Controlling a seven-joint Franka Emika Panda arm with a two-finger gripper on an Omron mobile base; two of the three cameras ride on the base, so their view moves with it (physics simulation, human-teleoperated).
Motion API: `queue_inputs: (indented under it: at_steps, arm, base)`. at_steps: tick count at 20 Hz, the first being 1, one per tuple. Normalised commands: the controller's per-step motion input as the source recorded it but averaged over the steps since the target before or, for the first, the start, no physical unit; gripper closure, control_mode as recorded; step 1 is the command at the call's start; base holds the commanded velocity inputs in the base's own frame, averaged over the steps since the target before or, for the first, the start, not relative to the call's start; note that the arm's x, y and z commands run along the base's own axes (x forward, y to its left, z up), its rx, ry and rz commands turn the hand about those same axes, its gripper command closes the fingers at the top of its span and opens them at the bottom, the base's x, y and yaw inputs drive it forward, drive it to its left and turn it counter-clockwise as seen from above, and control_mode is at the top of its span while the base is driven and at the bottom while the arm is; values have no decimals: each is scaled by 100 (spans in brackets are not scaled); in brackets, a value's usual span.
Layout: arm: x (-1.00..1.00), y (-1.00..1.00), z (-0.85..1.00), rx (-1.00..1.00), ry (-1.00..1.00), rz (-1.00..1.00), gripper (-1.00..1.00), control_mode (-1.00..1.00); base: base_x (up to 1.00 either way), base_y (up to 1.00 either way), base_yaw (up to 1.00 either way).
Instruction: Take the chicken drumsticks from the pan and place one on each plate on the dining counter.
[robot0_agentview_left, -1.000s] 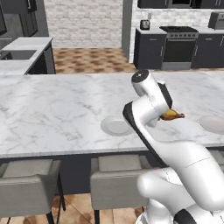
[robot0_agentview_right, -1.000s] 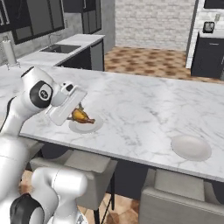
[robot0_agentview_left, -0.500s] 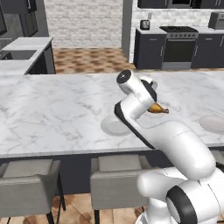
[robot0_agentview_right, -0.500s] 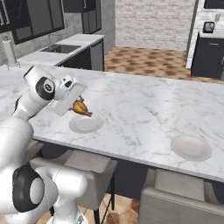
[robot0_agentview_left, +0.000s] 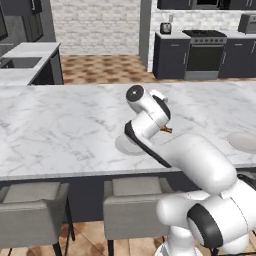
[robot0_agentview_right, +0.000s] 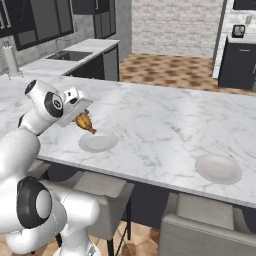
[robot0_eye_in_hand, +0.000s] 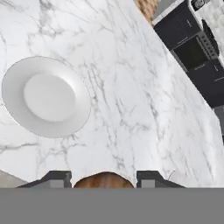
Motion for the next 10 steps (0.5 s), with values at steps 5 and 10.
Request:
queue_inputs:
  at_steps: [5, 10]
  arm:
    - [17, 5, -34, 23, -4, 0, 100, -100]
    - [45, 6, -30, 7, 0, 0, 100, -100]
  base:
    - [0, 0, 0]
    - [0, 0, 0]
